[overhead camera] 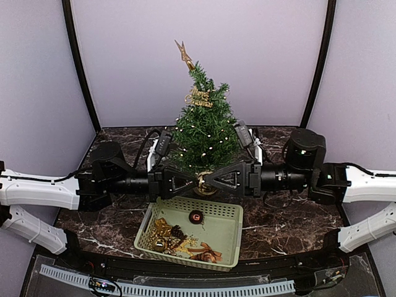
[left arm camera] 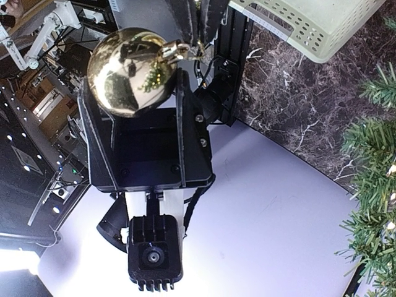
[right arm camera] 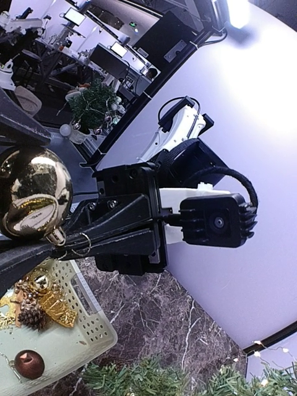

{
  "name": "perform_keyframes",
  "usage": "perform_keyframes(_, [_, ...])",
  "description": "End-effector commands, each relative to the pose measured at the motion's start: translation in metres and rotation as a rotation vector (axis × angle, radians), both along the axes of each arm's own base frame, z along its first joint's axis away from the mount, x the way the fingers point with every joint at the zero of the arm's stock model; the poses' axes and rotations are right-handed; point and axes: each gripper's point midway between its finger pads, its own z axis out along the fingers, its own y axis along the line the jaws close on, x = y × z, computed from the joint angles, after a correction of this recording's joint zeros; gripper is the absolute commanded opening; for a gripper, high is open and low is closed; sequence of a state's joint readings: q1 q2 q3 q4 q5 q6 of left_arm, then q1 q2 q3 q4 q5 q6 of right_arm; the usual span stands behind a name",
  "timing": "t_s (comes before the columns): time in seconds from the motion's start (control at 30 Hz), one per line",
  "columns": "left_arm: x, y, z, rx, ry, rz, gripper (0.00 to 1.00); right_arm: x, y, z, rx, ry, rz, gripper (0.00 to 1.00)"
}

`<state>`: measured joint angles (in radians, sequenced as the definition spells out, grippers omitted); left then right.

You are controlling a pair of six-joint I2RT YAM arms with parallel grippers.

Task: Decorate the small christmas tree
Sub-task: Pass from the right arm to the left

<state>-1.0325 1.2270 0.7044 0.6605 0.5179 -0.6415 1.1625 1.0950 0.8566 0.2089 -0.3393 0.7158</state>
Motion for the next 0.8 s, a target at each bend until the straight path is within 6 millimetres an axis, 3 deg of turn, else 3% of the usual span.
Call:
perform_keyframes(0.0, [-0.003,0.006,0.013,-0.043,-0.021,0.016,0.0,0.0,-0.001,0.014,0.052,-0.022,0.003,0.45])
perform_keyframes(0.2, [0.0,0.02,0.003,0.049,-0.016,0.075,0.0,0.009,-0.006,-0.008,0.06,0.007,-0.045,0.52])
perform_keyframes(0.23, [-0.002,0.021,-0.007,0.097,-0.013,0.07,0.0,0.011,-0.006,-0.015,0.06,0.015,-0.056,0.56])
perform_keyframes(0.27, [-0.003,0.023,0.0,0.097,-0.025,0.068,0.0,0.013,-0.007,-0.02,0.066,0.025,-0.067,0.62])
perform_keyframes(0.3, [-0.005,0.025,-0.009,0.143,-0.024,0.063,0.0,0.014,-0.008,-0.024,0.079,0.033,-0.074,0.69])
perform_keyframes(0.37, [-0.007,0.028,-0.007,0.174,-0.036,0.056,0.0,0.015,-0.008,-0.03,0.112,0.055,-0.08,0.8])
perform_keyframes(0.43, [-0.011,0.031,-0.004,0.191,-0.044,0.038,0.0,0.018,-0.008,-0.033,0.148,0.073,-0.092,0.86])
perform_keyframes(0.6, [-0.017,0.034,0.007,0.228,-0.061,0.011,0.0,0.028,-0.008,-0.035,0.186,0.029,-0.167,0.89])
perform_keyframes(0.77, [-0.01,0.038,0.024,0.22,-0.074,0.065,0.0,0.032,-0.01,-0.019,0.262,-0.047,-0.233,0.9])
